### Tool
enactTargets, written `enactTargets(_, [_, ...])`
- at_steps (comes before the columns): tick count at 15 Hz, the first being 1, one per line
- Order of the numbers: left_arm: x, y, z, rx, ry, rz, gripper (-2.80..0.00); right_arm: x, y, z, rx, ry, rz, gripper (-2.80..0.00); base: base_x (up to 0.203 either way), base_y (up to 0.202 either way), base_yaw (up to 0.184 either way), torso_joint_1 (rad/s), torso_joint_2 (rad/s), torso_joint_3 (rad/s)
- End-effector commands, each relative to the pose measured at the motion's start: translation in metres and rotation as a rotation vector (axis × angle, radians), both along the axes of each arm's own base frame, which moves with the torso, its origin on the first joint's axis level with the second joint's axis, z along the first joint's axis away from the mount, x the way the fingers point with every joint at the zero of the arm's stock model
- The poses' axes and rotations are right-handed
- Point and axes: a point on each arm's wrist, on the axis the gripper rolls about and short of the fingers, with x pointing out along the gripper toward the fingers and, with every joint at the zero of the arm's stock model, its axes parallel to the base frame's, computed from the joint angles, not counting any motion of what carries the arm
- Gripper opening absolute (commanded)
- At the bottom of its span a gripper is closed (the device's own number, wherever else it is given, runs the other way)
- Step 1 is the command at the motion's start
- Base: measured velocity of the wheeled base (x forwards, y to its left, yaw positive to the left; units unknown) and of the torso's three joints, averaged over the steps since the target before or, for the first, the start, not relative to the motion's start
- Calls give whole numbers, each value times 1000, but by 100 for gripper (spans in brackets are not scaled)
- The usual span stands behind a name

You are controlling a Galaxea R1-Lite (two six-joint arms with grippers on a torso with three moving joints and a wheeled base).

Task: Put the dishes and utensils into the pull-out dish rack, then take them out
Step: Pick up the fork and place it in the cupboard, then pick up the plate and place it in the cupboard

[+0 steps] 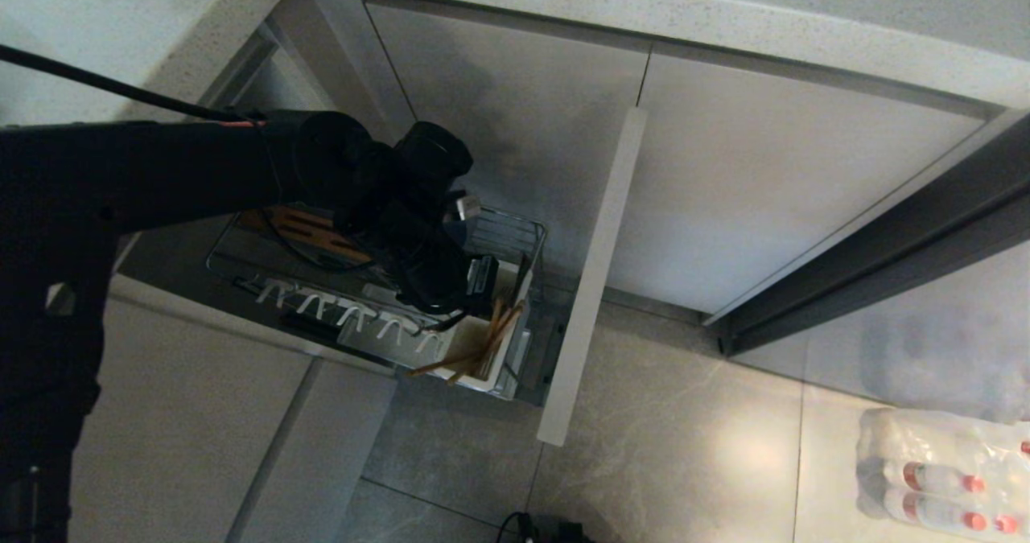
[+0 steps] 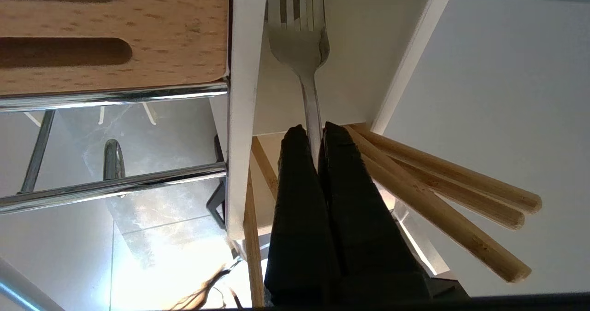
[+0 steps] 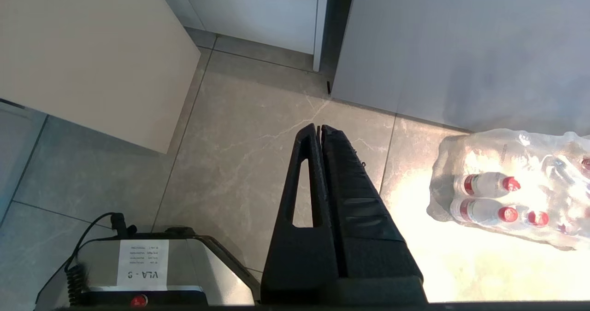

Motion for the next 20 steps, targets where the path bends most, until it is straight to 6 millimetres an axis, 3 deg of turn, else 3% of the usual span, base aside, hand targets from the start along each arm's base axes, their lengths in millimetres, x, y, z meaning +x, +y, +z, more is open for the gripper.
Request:
enactTargets(1, [0,0,0,2,4,2,-209,0,0,0,0,0,0,-280,0,0,0,0,0,0])
enactTargets(2, [0,0,0,3,3,0,0,0,0,0,0,1,0,-280,0,0,0,0,0,0])
enactTargets(8, [-4,2,7,-8,-13,3,0,0,0,0,0,1,0,-280,0,0,0,0,0,0])
enactTargets(17, [-50,28,71,-80,-152,78,0,0,0,0,0,1,0,-280,0,0,0,0,0,0])
enactTargets(18, [-57,31,76,-82,-154,77,-280,0,0,0,0,0,0,-280,0,0,0,0,0,0])
enactTargets(20, [-76,40,92,-96,-172,68,-280,0,0,0,0,1,0,-280,0,0,0,0,0,0])
